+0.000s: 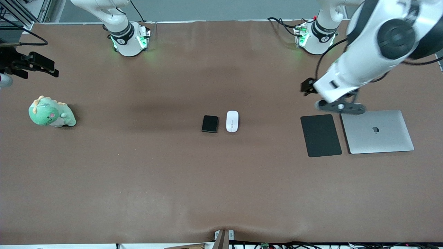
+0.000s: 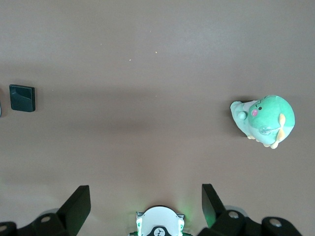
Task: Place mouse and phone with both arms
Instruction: 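Reach the left gripper down over the white mouse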
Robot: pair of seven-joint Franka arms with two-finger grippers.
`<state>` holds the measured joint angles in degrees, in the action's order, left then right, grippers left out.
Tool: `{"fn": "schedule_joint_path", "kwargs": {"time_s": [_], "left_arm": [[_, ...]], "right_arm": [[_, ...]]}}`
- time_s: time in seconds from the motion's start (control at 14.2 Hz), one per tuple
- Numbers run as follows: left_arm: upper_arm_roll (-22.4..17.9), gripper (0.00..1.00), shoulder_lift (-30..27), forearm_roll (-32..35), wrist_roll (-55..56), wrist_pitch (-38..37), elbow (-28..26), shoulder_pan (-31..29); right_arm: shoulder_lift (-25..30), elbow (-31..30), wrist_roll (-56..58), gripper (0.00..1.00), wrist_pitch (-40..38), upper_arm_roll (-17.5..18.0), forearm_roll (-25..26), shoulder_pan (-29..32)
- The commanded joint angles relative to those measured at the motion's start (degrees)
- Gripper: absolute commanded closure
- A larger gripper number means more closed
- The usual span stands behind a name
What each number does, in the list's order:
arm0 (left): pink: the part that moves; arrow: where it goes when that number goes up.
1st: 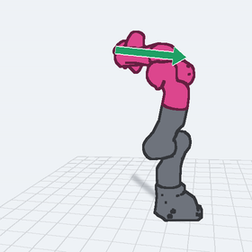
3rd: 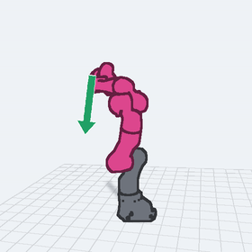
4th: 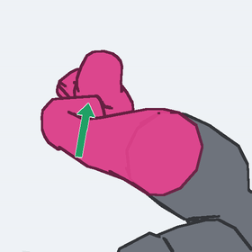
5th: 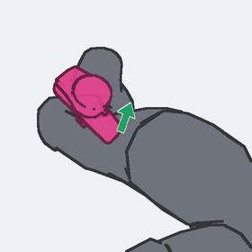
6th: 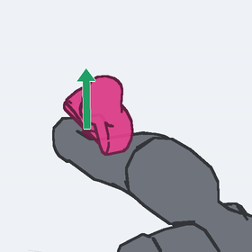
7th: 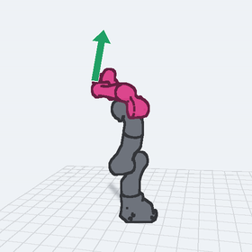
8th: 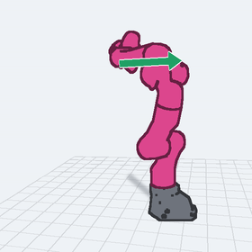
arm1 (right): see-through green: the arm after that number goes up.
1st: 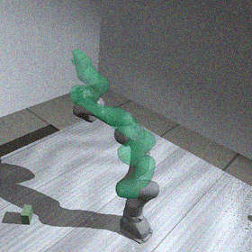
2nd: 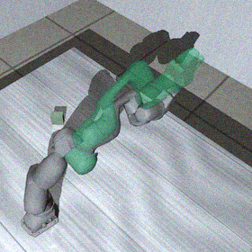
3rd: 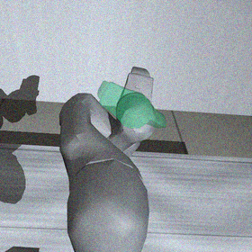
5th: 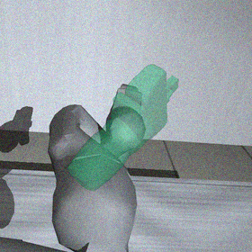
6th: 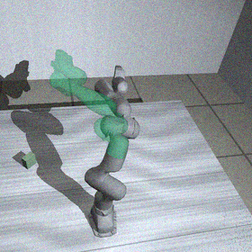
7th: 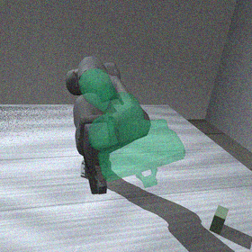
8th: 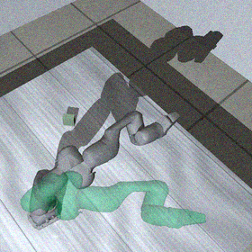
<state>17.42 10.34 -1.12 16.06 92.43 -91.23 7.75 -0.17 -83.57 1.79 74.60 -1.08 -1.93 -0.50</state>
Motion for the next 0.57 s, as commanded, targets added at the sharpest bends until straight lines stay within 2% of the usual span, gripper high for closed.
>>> {"fn": "schedule_joint_path", "kwargs": {"time_s": [0.0,0.21,0.49], "left_arm": [[1.9,0.00,2.6,-0.3,3.2,7.8,-2.9,1.5],[1.8,0.00,7.5,0.2,8.9,13.9,-3.5,6.7],[1.9,0.00,14.8,4.6,18.0,21.1,-3.2,12.0]], "right_arm": [[0.3,-0.1,0.8,0.00,-0.1,0.8,-0.4,1.2],[0.1,0.2,0.8,0.00,-0.1,0.7,-0.4,1.2],[0.1,0.2,0.9,0.00,-0.2,0.7,-0.3,1.2]]}}
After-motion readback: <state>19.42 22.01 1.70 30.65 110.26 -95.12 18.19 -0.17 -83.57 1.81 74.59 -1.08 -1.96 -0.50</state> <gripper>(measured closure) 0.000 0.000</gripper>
